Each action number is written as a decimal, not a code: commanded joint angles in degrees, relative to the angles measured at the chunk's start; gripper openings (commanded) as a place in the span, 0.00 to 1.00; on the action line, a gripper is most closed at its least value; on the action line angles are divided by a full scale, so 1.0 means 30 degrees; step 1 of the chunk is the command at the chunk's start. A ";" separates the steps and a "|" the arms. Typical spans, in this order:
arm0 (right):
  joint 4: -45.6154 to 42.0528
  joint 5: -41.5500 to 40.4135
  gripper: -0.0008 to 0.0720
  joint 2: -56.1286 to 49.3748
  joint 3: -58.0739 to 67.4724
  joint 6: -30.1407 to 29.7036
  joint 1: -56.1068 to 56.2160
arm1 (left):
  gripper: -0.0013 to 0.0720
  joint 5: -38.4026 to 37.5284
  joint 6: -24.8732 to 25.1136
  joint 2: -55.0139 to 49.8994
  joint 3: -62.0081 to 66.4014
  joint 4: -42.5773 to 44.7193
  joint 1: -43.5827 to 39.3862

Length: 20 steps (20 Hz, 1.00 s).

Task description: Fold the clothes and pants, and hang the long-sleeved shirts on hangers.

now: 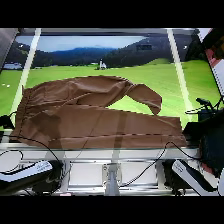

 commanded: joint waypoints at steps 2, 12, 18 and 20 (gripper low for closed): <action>0.4481 -0.7934 0.59 -0.0831 0.0058 0.1909 0.0000 | 0.96 -0.0036 -0.0080 -0.0022 -0.0007 -0.0015 -0.0007; 1.6589 -0.7774 0.77 -0.9398 0.0889 0.0656 0.0022 | 0.96 -0.0029 -0.0889 -0.0022 -0.0007 -0.0386 -0.0007; 1.3449 -0.9486 0.76 -0.9923 0.3490 0.1785 0.0729 | 0.96 -0.0029 -0.0889 -0.0022 -0.0007 -0.2375 -0.0007; 1.1803 -0.9500 0.76 -1.0601 0.5311 0.2397 0.1617 | 0.96 -0.0029 -0.0889 -0.0022 -0.0007 -0.2987 -0.0015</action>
